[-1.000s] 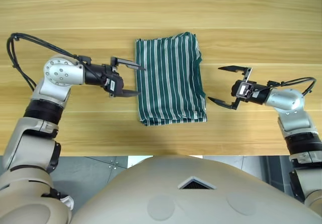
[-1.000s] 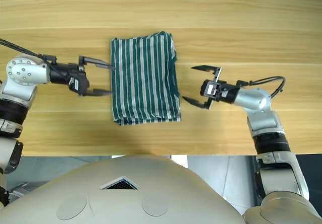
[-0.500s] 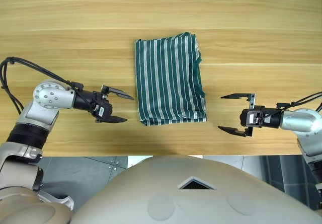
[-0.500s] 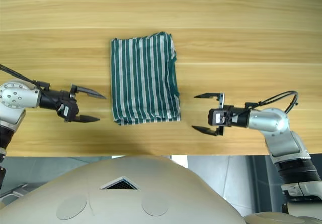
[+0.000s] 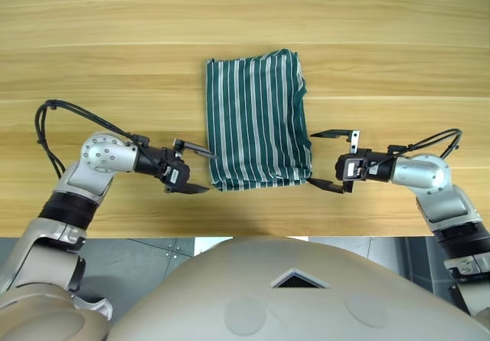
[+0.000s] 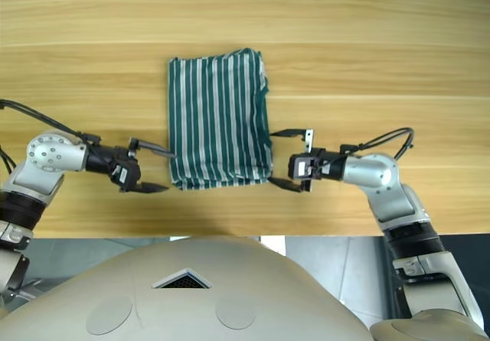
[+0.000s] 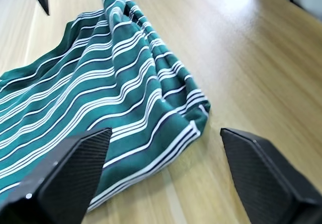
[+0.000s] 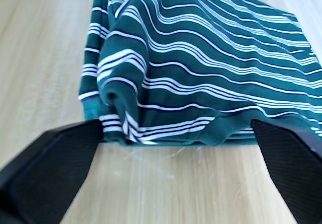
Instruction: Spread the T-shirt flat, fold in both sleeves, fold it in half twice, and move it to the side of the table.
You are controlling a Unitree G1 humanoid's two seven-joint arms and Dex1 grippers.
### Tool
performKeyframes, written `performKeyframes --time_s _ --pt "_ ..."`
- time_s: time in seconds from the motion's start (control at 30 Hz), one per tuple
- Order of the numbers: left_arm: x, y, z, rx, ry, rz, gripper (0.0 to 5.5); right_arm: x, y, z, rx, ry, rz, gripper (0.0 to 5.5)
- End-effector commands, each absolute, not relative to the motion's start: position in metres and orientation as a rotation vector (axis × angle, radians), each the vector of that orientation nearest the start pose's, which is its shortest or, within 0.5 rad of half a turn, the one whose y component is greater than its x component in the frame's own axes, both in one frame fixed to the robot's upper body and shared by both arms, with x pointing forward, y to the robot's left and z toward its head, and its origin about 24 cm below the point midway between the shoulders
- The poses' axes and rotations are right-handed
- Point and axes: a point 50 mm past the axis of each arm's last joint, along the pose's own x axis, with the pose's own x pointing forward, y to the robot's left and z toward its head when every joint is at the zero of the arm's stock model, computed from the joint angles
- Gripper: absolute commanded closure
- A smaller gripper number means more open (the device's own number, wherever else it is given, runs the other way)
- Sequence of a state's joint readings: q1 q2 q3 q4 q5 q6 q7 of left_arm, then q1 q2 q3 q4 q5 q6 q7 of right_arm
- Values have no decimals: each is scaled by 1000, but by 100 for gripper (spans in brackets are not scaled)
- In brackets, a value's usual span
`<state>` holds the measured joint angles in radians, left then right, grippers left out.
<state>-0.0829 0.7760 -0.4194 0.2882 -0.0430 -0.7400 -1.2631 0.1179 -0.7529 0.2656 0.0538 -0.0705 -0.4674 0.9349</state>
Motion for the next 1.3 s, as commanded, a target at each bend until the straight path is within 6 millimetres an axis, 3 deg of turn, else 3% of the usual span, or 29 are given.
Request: performKeyframes --time_s 0.03,0.17,0.37,0.47,0.8,1.2,1.3 --pt "192 192 18 822 122 -1745 150 180 -197 17 -797 216 1349 12" --pt "193 191 15 823 129 -1749 150 171 -201 17 -788 238 1388 12" --pt "193 192 11 842 144 -1749 150 171 -207 44 -753 145 1344 12" --pt "192 194 10 846 151 -1759 150 170 -213 48 -765 156 1333 12" --pt "192 196 10 856 160 -1769 150 159 -198 19 -754 249 1449 12" --pt "195 199 11 862 161 -1774 150 162 -196 10 -770 264 1459 12" --pt "194 200 11 869 169 -1801 198 163 -199 9 -773 277 1457 64"
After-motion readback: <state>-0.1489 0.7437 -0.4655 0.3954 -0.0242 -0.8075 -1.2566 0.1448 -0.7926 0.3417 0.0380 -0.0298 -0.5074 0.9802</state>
